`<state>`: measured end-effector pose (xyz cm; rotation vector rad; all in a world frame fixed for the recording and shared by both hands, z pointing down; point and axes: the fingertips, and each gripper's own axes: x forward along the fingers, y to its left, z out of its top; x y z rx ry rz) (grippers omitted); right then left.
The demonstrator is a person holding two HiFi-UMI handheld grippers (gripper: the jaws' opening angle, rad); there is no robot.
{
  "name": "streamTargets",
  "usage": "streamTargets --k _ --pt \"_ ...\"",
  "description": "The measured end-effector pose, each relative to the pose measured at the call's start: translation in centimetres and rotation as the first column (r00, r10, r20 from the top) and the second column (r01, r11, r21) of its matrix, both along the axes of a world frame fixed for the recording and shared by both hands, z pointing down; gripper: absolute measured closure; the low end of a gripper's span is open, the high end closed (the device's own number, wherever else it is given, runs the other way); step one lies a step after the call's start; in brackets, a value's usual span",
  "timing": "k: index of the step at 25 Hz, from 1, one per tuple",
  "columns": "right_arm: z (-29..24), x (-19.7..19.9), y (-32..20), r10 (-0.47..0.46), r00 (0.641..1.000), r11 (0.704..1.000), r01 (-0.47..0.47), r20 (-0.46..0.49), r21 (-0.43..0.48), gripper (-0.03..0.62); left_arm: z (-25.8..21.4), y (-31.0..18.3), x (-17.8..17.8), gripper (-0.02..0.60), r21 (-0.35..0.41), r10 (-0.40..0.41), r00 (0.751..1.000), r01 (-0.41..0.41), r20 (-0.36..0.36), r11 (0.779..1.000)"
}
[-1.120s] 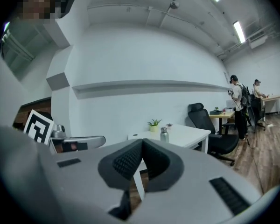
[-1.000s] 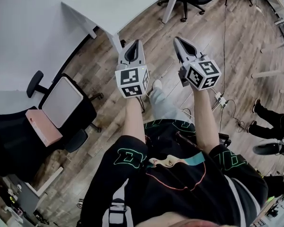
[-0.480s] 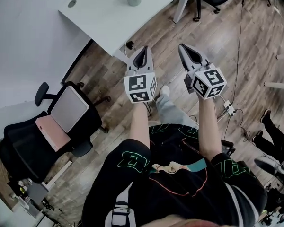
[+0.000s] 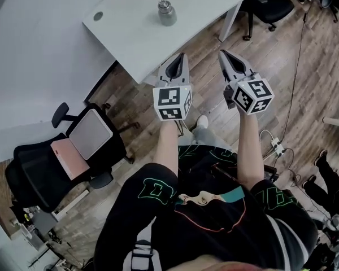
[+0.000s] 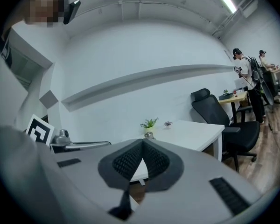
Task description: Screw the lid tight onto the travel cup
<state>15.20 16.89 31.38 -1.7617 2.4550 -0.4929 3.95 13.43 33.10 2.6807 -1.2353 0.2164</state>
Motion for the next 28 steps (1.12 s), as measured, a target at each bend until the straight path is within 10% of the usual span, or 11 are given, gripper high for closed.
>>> streamTargets --k 28 --pt "4.2 -5.3 -21.0 -0.261 0.955 0.964 0.252 -0.142 -0.081 0.588 7.6 -17.7 -3.2 0.496 -0.122 -0.093 0.995 0.097 0.038 0.988"
